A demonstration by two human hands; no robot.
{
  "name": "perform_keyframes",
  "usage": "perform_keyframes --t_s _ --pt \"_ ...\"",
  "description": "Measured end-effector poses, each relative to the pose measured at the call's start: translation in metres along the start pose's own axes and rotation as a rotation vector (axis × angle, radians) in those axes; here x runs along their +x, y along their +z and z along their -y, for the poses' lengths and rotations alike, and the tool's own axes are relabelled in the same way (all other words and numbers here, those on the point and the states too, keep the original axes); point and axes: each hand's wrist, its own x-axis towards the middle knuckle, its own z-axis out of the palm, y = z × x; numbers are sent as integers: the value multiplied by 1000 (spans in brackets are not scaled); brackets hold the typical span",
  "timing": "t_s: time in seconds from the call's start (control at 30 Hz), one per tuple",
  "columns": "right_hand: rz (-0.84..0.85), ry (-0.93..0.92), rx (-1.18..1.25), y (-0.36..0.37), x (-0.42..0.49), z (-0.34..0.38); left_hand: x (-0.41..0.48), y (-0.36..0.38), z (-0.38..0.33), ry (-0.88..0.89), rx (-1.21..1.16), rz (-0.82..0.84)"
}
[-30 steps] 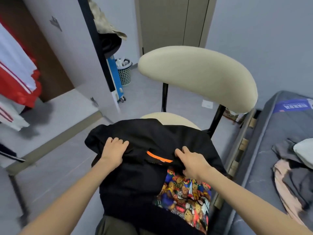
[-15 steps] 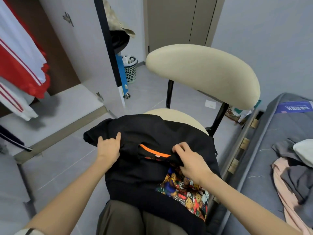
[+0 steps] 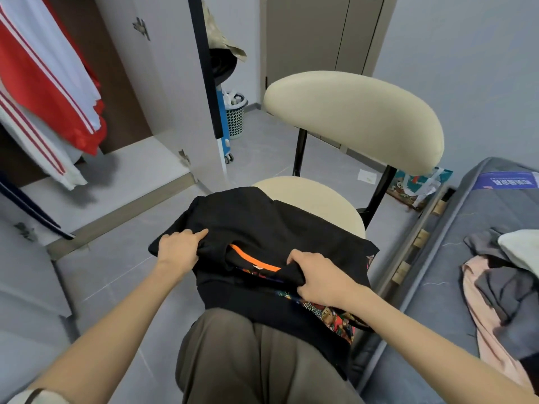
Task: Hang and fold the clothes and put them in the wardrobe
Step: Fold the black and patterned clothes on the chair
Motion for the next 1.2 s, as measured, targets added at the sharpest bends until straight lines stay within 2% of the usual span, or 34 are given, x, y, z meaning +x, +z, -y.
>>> perform_keyframes --t_s 0.1,0.17,0.23,0.27,0.3,0.33,0.43,0.5,0.6,0.63,0.7,0.77,0.87,0.97,1.03,1.1,1.2 --pt "109 1 147 10 -5 -4 -14 14 4 -17 12 41" --pt "266 25 267 9 -8 -7 -19 20 7 -8 35 110" --pt "385 92 491 6 -9 -6 -22 22 8 26 42 216" --pt "356 112 605 4 -6 -6 -24 21 8 49 39 270" --pt "252 121 684 4 -2 -7 -26 18 6 72 35 320" --pt "81 126 712 3 2 -9 -27 14 4 92 32 354" --pt "-459 198 519 -3 11 -25 -24 -7 -9 126 41 320" --pt "-625 339 412 -2 11 -44 -19 -23 -23 145 25 240" --pt "-642 710 396 8 6 -72 -10 -39 -57 212 -67 129" --pt "-628 824 493 11 4 -78 -7 -41 -71 234 -129 114" --pt "-597 977 842 15 4 -86 -6 -41 -101 275 -235 131" --pt "-519 946 1265 19 7 -91 -6 -36 -129 307 -302 171" --pt "-465 896 1515 14 14 -100 -4 -24 -156 315 -353 213" --pt "-487 929 1471 6 24 -112 1 -10 -168 300 -397 251" --pt "-511 914 1225 4 30 -120 3 -1 -171 280 -451 277" --pt "-615 792 941 -6 36 -125 7 7 -171 248 -502 300" --pt "-739 610 672 -35 40 -135 9 22 -166 186 -527 339"
